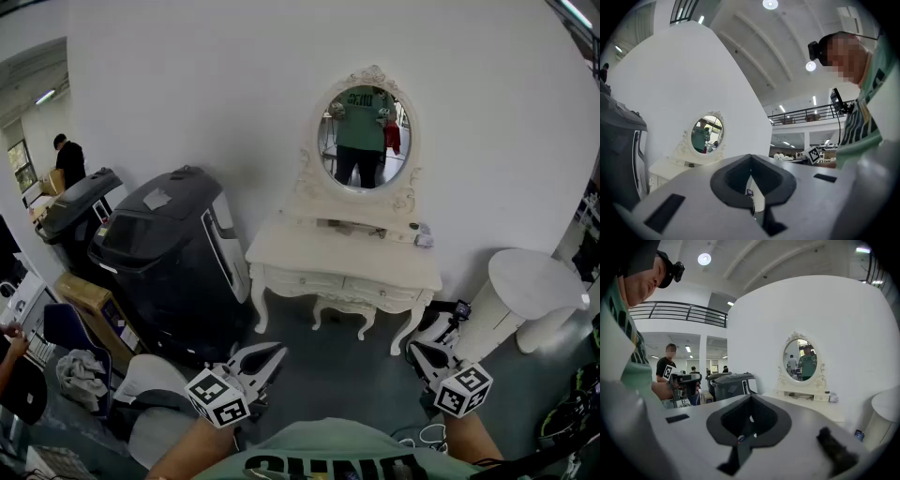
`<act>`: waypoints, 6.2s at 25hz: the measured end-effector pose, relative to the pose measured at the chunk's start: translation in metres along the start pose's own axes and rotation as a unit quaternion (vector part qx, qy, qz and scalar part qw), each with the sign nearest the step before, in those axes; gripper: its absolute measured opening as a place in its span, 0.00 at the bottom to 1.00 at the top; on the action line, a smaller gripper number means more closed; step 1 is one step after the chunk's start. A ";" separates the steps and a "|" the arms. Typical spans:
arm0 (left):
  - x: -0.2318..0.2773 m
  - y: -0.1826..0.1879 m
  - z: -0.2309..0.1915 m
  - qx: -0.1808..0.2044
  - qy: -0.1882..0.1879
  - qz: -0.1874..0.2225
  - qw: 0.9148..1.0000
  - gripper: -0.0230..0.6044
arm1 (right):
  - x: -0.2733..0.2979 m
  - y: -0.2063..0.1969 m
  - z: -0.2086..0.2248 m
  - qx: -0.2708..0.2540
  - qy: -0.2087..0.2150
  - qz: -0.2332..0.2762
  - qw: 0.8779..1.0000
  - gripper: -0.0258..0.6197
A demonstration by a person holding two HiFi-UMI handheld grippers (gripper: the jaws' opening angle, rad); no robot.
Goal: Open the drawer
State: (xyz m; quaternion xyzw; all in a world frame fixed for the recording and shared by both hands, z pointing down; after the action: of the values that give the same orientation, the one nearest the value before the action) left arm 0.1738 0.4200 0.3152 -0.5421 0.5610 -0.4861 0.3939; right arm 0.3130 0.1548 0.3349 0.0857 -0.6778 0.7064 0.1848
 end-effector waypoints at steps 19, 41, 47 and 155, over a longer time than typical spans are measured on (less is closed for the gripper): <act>0.006 -0.006 0.013 -0.006 -0.005 -0.020 1.000 0.05 | -0.003 -0.013 0.006 0.033 0.013 0.014 0.999 0.06; 0.142 -0.005 0.088 -0.004 -0.024 -0.058 0.998 0.05 | -0.079 -0.052 0.123 0.064 0.031 0.032 0.997 0.06; 0.153 -0.008 0.100 -0.016 0.000 -0.057 0.998 0.05 | -0.071 -0.056 0.141 0.060 0.066 0.026 0.996 0.06; 0.346 0.156 -0.477 -0.025 0.025 -0.014 0.999 0.05 | 0.482 0.231 0.358 -0.015 0.078 0.004 0.997 0.06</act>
State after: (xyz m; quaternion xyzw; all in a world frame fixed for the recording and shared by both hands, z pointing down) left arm -0.3593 0.1246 0.2962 -0.5473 0.5753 -0.4905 0.3590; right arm -0.2621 -0.1324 0.3237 0.0247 -0.6723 0.7014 0.2355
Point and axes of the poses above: the fingertips, and each gripper's own axes: x forward along the fingers, z to its right, y out of its top, the point moved 3 cm from there along -x, backward along the fingers, and after that the axes turned 12 degrees about -z, right-handed, at the moved point
